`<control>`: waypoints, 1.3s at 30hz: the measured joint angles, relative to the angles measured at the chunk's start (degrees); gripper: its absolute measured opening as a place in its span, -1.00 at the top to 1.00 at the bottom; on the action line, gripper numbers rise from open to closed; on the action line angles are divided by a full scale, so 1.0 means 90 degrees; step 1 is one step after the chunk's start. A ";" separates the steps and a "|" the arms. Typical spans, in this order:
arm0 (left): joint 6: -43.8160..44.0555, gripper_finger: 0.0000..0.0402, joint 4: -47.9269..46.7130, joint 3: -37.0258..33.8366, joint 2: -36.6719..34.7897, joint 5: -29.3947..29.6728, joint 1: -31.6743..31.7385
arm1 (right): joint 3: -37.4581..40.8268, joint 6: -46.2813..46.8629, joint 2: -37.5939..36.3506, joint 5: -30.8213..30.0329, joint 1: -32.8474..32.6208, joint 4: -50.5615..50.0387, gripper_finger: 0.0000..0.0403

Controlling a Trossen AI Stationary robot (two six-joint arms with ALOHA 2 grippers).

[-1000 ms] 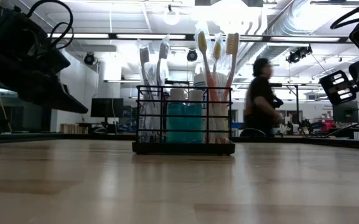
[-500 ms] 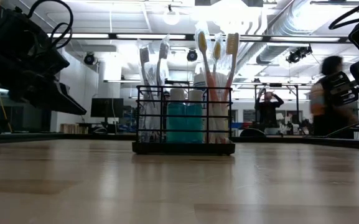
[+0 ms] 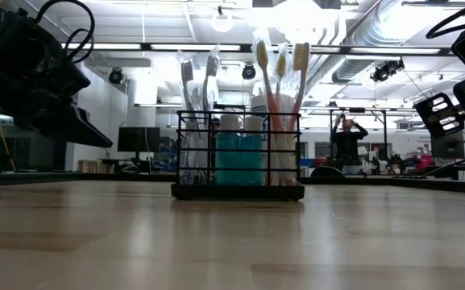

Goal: Pick & Place toothbrushing station
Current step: Return to Home Position

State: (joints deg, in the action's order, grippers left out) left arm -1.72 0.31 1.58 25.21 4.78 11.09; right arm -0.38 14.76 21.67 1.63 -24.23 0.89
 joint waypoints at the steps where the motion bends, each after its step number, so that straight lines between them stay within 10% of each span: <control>1: 0.0000 0.39 0.0021 0.0000 0.0000 0.0002 0.0000 | 0.0000 0.0000 0.0000 0.0000 0.0000 0.0000 0.99; 39: 0.0001 0.39 0.0259 0.0002 0.0000 -0.0001 0.0000 | 0.0000 -0.0002 0.0000 0.0013 0.0000 0.0107 0.99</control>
State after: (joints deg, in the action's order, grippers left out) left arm -1.71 2.63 1.61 25.21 4.78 11.09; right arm -0.38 14.74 21.67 1.75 -24.23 1.85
